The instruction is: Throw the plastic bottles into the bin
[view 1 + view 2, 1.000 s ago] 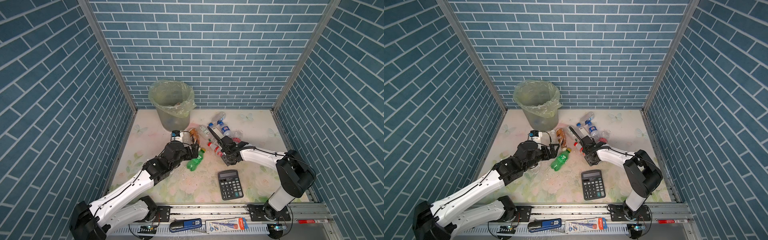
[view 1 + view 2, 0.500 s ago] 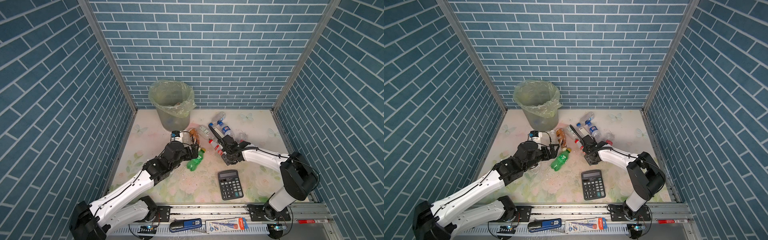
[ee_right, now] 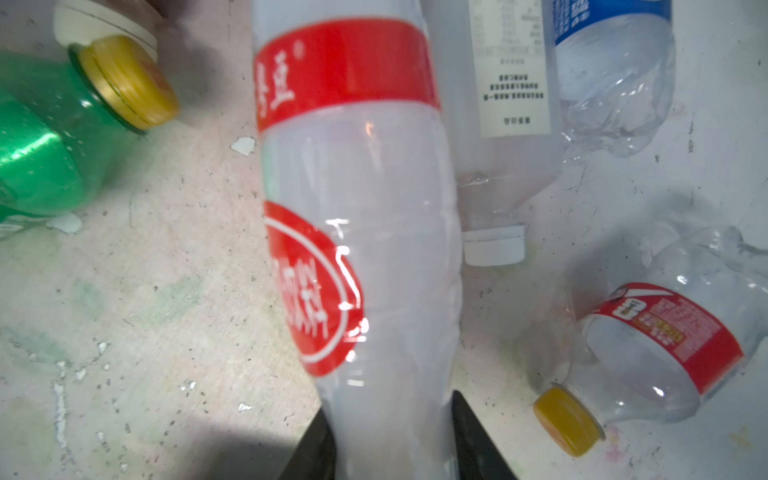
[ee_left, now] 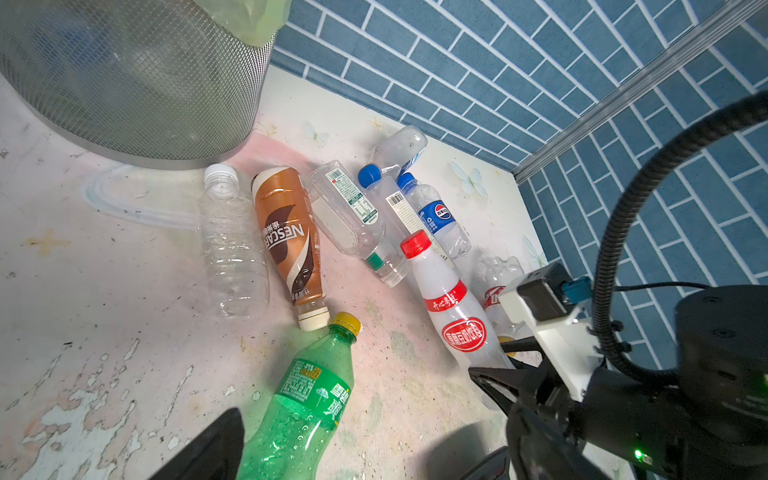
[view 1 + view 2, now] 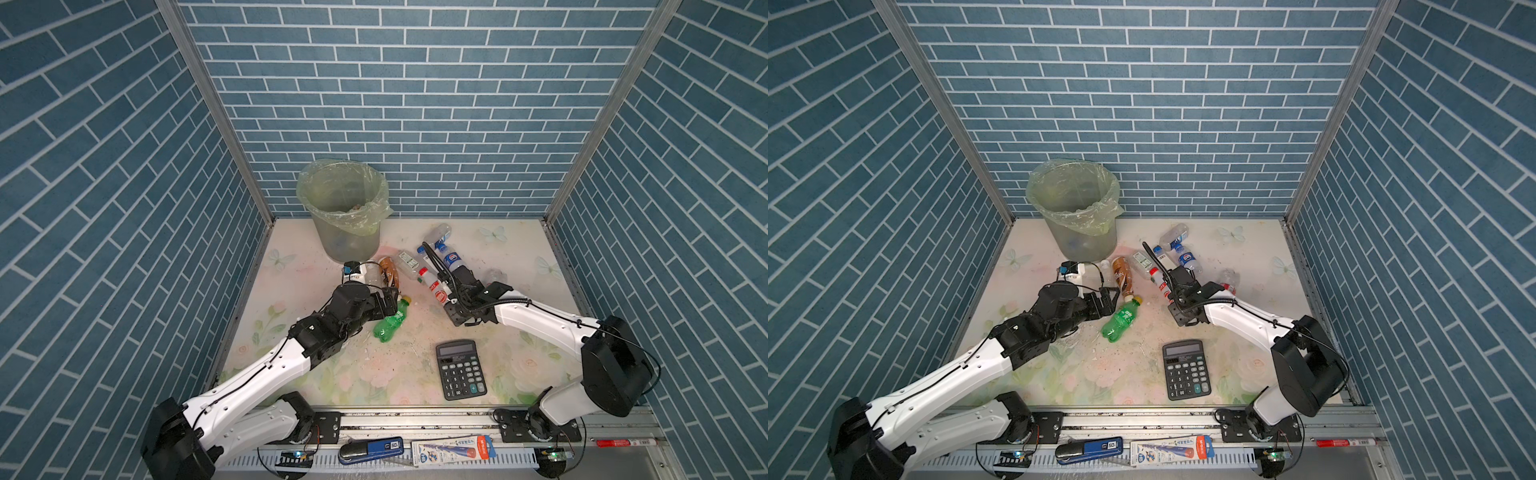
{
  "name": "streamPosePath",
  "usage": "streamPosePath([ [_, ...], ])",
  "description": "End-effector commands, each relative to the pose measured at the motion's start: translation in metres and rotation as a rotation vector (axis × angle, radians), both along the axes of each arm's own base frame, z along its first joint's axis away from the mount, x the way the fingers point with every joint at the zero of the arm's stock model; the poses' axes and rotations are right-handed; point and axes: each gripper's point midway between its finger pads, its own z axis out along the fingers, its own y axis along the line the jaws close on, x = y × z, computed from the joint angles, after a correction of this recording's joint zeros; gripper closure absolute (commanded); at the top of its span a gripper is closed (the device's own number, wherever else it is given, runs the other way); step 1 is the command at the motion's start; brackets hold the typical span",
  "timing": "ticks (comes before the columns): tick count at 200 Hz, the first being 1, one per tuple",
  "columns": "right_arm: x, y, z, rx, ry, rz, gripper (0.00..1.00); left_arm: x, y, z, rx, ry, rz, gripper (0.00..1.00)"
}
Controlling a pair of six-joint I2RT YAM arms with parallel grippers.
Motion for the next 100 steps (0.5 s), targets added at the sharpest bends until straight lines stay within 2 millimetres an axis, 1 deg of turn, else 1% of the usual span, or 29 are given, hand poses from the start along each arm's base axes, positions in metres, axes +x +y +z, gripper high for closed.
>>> streamPosePath([
  [1, 0.008, -0.008, 0.025, 0.042, -0.072, -0.069, 0.61, 0.006, -0.005, 0.009, -0.017, -0.011, 0.006, 0.01],
  [14, 0.011, -0.021, 0.032, 0.055, -0.093, -0.128, 0.61, 0.006, -0.007, 0.005, -0.013, 0.003, -0.001, 0.01],
  [30, 0.017, -0.045, 0.042, 0.060, -0.122, -0.223, 0.63, 0.006, -0.009, 0.003, -0.016, 0.013, -0.004, 0.01],
  [48, 0.021, -0.079, 0.050, 0.071, -0.152, -0.354, 0.63, 0.006, -0.009, 0.002, -0.019, 0.015, -0.004, 0.01],
  [61, 0.024, -0.106, 0.052, 0.077, -0.161, -0.460, 0.65, 0.006, -0.009, 0.001, -0.018, 0.016, -0.005, 0.01],
  [78, 0.023, -0.139, 0.047, 0.072, -0.148, -0.580, 0.65, 0.006, -0.010, 0.002, -0.023, 0.013, -0.005, 0.01],
  [100, 0.019, -0.167, 0.029, 0.074, -0.098, -0.694, 0.65, 0.006, -0.010, 0.002, -0.024, 0.014, -0.007, 0.01],
])
